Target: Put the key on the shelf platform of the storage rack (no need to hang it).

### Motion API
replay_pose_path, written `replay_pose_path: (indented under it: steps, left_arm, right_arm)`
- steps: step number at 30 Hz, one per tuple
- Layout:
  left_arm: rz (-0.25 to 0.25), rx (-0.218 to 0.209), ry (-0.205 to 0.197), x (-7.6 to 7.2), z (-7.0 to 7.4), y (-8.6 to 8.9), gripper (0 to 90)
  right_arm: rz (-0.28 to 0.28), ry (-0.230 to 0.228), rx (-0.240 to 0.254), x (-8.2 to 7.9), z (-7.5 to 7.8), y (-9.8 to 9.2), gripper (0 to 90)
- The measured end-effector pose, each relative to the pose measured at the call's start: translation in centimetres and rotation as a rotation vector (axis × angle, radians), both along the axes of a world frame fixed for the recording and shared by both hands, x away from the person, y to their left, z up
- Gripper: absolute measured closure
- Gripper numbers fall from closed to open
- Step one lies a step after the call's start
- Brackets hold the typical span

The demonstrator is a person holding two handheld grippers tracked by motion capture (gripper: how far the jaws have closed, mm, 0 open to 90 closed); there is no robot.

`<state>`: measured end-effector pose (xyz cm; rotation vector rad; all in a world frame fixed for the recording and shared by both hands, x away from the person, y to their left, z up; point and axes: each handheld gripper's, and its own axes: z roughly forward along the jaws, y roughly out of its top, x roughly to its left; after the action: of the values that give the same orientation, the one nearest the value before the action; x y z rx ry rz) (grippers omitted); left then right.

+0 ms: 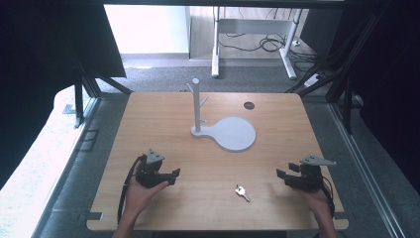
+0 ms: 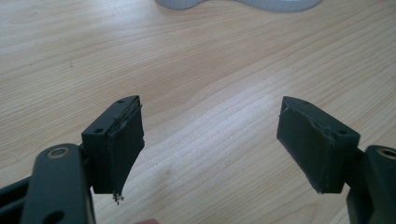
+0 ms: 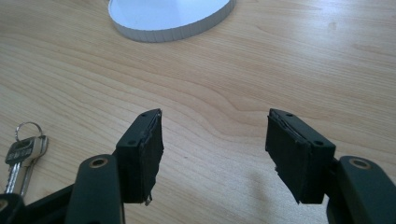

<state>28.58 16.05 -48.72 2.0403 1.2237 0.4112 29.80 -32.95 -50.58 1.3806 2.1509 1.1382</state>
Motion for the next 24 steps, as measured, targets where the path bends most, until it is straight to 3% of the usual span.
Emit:
replay_pose_path:
  steps: [8, 10, 12, 24]
  left_arm:
    - [-0.027, 0.023, 0.019, 0.1, -0.3, 0.0, 23.8]
    - [-0.034, 0.027, 0.023, 0.1, -0.3, 0.1, 24.0]
    - [-0.035, 0.016, 0.03, 0.2, -0.3, 0.5, 24.0]
    - [-0.01, 0.007, 0.029, 0.1, 0.0, 2.9, 24.8]
  right_arm:
    - [0.003, 0.005, 0.014, 0.0, 0.0, -0.5, 40.1]
    - [0.017, 0.014, 0.046, 0.1, 0.2, -0.5, 39.2]
    - [0.02, 0.015, 0.047, 0.1, 0.2, -0.4, 39.4]
    - [0.069, 0.099, -0.018, 0.5, 0.6, 1.8, 43.5]
